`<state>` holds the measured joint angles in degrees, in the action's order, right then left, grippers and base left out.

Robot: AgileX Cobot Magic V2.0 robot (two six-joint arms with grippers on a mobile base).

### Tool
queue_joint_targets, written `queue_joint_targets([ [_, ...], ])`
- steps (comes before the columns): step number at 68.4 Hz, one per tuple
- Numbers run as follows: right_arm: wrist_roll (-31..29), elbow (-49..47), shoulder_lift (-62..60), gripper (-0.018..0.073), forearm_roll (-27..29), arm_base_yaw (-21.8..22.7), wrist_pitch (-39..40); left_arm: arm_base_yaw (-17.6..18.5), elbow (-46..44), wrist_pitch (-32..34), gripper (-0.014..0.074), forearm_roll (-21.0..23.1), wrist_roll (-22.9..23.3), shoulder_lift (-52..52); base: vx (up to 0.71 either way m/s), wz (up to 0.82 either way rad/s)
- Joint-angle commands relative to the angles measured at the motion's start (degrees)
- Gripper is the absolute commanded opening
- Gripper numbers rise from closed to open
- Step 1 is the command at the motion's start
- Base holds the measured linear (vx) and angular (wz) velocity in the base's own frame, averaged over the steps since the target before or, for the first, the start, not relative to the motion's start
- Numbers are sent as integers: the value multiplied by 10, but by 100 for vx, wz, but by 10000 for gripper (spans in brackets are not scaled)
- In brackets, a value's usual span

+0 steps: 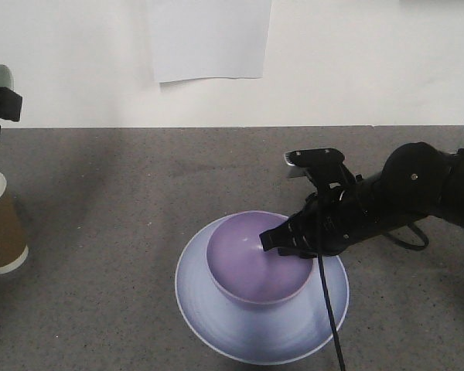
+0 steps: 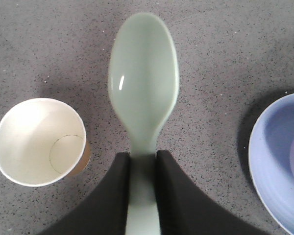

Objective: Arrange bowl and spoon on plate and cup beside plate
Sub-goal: 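Lower the lavender bowl onto the light blue plate with the right gripper, then open the right gripper and withdraw it away from the bowl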

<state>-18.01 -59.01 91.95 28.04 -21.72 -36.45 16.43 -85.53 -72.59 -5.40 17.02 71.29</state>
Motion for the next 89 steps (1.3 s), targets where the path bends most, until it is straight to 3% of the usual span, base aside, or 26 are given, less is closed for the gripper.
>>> queue_joint_targets([
  [1, 1, -16, -19, 13, 9, 1, 19, 3, -14, 10, -6, -2, 5, -14, 0, 0],
  [14, 2, -16, -19, 90, 9, 1, 6, 3, -14, 10, -6, -2, 5, -14, 0, 0],
  [36, 11, -16, -19, 405, 9, 2, 10, 3, -14, 10, -6, -2, 5, -14, 0, 0],
  [45, 24, -16, -21, 495, 8, 3, 12, 3, -14, 10, -6, -2, 5, -14, 0, 0],
  [62, 49, -16, -62, 517, -28, 3, 25, 3, -14, 10, -6, -2, 5, -14, 0, 0],
  [89, 167, -16, -186, 517, -173, 3, -31, 3, -14, 10, -6, -2, 5, -14, 0, 0],
])
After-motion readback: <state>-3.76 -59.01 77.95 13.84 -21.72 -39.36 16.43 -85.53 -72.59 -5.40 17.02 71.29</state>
